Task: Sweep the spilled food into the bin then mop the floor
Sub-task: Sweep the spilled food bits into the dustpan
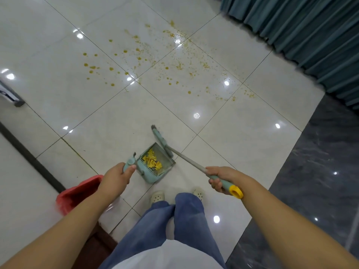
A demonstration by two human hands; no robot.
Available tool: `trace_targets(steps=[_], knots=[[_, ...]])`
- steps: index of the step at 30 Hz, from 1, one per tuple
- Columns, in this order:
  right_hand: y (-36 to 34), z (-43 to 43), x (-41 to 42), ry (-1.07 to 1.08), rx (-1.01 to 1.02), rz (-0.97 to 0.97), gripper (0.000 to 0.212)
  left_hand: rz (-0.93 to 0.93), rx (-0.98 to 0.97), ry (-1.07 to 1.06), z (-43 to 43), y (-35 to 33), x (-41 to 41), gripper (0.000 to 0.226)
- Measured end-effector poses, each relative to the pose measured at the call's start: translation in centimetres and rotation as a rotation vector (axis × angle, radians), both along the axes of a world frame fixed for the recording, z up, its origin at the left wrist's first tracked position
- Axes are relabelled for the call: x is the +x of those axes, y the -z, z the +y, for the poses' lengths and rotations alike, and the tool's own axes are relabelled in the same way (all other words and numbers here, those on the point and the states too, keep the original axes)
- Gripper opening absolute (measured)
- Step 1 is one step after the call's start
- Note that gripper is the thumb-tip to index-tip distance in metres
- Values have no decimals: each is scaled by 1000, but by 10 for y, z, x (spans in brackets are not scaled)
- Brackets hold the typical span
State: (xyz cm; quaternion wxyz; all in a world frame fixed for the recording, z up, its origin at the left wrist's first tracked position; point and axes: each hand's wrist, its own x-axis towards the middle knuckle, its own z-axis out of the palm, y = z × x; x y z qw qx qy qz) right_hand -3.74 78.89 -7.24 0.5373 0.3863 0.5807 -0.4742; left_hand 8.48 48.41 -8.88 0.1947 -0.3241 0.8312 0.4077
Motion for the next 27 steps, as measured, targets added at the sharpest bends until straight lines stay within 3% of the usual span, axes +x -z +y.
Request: trace_targets(steps=[7, 15, 23, 27], knots=[[12, 9, -28, 33, 132, 119, 13, 16, 13, -51, -7, -5, 14, 38], [44, 12, -69, 228, 162, 74, 11, 52, -38, -135, -15, -1, 20, 38], [39, -38, -33, -231, 135, -68, 9, 30, -23, -189, -22, 5, 13, 40], [16, -54, -18, -330, 55, -96, 7, 27, -8, -213, -26, -1, 12, 39]])
